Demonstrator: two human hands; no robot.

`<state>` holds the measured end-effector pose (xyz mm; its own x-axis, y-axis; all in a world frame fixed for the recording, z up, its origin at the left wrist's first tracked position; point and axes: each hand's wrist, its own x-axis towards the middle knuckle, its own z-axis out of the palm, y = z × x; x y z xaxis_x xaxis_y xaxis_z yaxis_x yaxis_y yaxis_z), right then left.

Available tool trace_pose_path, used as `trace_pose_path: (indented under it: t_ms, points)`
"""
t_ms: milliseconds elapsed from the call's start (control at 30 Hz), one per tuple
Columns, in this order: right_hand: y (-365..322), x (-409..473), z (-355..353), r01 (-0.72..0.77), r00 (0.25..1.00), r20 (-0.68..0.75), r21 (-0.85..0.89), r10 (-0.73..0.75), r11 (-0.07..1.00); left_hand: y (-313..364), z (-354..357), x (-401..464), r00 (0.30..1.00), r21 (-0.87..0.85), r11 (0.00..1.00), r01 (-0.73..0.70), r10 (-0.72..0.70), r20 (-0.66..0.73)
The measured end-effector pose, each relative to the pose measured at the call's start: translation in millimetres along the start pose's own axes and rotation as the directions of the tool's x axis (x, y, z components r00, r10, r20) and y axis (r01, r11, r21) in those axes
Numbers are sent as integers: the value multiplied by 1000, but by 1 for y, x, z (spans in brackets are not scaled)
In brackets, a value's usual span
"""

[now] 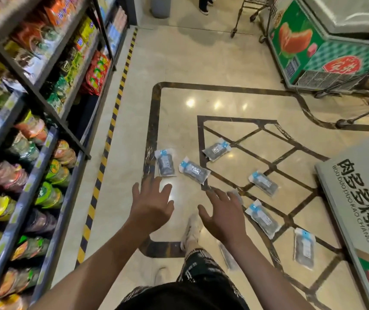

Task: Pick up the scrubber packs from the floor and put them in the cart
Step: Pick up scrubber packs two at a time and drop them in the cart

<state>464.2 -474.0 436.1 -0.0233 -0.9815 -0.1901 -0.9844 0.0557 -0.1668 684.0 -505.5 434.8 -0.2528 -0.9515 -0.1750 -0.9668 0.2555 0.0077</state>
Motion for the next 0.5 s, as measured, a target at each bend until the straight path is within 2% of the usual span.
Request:
trace_pose_path:
  t_ms: [67,167,267,367,500]
  points:
    - [6,34,-4,10,1000,14,-14,-10,1000,-2,1,32,1000,-7,1000,9,-9,18]
    - [17,87,-10,46,997,-64,0,-46,999,-2,-4,88,997,13,998,59,-60,40]
    - [30,149,-13,65,995,-79,24,-63,998,-2,-7,146,992,30,995,92,-94,80]
    - [44,213,-14,93,995,-27,58,-92,994,-1,-9,202,985,77,992,101,-111,132]
    - [63,283,-15,95,995,15,87,-97,992,1,-8,269,982,81,990,118,-129,136]
